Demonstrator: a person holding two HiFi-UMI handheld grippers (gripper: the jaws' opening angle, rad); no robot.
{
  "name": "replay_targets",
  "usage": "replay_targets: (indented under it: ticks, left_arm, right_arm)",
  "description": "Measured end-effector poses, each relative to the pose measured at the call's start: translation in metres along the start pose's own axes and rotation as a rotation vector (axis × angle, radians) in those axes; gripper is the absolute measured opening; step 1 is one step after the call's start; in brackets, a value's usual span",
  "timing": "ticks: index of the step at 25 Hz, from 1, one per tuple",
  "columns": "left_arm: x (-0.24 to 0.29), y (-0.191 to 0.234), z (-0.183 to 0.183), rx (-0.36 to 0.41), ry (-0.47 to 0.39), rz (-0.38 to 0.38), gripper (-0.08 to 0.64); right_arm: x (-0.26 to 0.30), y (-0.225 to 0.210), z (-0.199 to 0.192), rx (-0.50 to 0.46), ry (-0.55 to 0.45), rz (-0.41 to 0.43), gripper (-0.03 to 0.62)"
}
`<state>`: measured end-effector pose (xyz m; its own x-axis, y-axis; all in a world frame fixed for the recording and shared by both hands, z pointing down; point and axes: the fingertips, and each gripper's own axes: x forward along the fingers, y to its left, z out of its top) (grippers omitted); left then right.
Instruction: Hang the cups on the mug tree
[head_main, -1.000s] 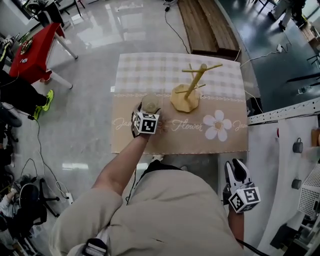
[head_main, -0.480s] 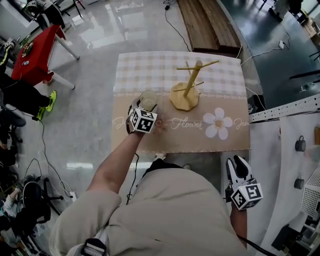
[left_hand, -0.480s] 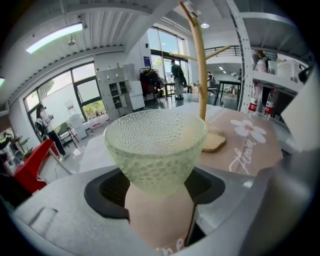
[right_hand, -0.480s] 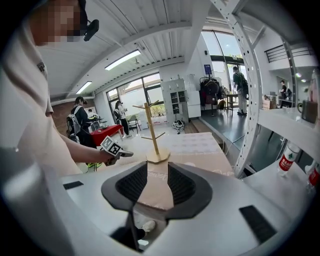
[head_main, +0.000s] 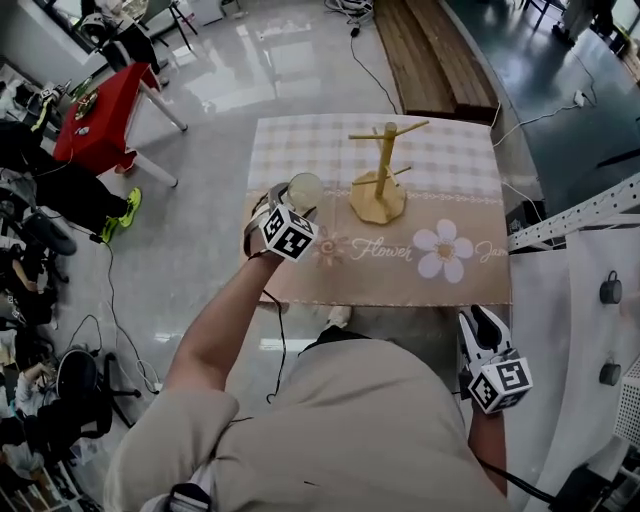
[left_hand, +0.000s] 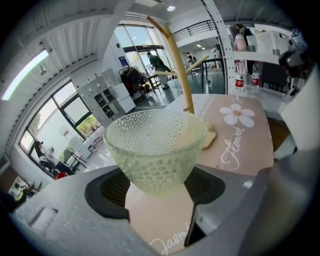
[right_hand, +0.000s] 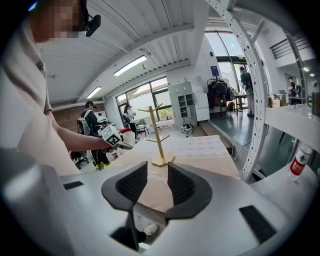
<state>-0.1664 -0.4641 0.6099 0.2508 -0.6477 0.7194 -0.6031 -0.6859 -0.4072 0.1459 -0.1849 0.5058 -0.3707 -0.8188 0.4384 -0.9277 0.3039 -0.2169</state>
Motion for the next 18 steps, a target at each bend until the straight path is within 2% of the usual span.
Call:
replay_targets:
  ticks: [5,12,18]
  left_arm:
    - [-0.03,0.015,0.027,0.14,0.056,0.029,0.339]
    - [-0.056,0.038,0.065,0.328,0.159,0.115,0.339]
    - [-0.069,0.055,0.103,0.51,0.225,0.187,0.339]
  right_arm:
    - [-0.009,-0.002,-0.004,0.004,-0.004,0.029,0.135]
    - [-0.028,-0.018,-0.018,0.004,-0.037,0.057,0.134]
    - [-0.042,-0.036,-0.03,0.026,-0.064,0.035,0.133]
